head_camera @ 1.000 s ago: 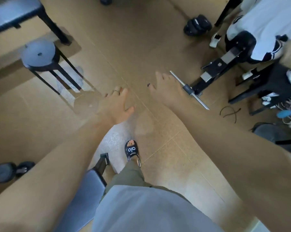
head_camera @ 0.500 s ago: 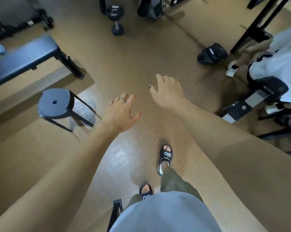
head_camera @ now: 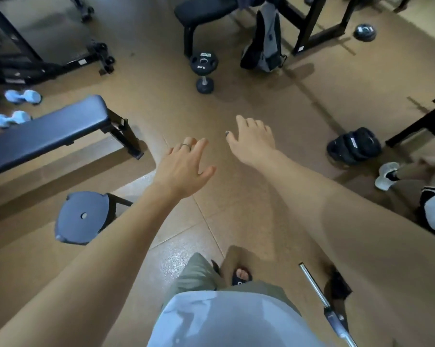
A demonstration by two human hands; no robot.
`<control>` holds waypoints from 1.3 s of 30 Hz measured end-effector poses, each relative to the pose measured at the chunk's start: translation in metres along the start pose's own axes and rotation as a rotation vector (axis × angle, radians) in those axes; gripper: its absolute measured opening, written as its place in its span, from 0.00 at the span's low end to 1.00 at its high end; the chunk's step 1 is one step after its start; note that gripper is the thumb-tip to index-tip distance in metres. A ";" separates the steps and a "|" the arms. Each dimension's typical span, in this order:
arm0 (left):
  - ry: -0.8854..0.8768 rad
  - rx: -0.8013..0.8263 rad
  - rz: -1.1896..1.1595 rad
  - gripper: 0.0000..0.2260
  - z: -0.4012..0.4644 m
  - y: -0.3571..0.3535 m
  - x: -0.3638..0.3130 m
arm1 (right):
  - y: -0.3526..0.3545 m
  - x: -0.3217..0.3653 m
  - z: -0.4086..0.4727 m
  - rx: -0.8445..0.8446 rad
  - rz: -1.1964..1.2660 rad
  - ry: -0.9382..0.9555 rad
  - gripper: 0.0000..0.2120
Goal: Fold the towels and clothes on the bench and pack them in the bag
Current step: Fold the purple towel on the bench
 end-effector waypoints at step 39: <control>-0.029 0.022 0.067 0.29 1.052 0.067 0.296 | 0.215 -0.058 1.068 -0.038 0.027 -0.050 0.30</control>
Point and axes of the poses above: each hand's wrist, its own z-axis towards the middle knuckle, its own y-axis out of the back of the hand, x = y × z, the point moved 10 cm from there along z, towards the middle knuckle, and after that the axes turned 8 degrees about z, right-handed, at the moved point
